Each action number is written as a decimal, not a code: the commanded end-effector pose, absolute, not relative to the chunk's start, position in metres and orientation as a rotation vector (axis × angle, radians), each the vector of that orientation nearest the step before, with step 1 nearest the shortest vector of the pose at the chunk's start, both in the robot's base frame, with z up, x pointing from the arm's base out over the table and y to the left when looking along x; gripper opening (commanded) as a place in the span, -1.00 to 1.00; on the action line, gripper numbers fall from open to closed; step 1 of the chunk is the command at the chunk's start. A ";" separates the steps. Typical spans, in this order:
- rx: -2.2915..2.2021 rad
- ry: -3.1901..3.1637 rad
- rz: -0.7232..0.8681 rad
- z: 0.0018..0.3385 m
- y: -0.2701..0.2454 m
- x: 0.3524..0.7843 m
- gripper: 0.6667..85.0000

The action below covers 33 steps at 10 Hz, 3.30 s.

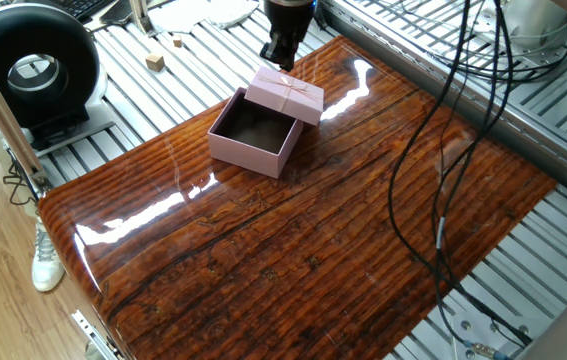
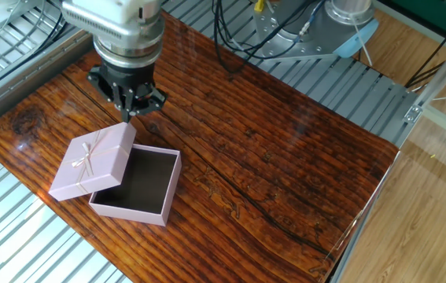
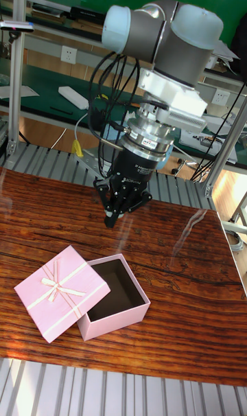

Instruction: Cover the box

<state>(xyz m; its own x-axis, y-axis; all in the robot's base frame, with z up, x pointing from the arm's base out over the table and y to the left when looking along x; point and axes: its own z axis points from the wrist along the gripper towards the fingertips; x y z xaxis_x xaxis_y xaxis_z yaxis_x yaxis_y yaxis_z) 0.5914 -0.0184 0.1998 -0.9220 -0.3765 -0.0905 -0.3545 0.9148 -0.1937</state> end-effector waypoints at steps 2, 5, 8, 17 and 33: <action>-0.643 3.002 -0.270 0.191 -0.019 0.588 -0.99; -0.725 2.983 -0.263 0.184 -0.014 0.590 -0.91; -0.782 2.936 -0.382 0.175 -0.019 0.599 -0.86; -0.680 2.811 -0.363 0.164 0.017 0.658 -0.31; -0.458 2.833 -0.444 0.136 0.006 0.650 -0.10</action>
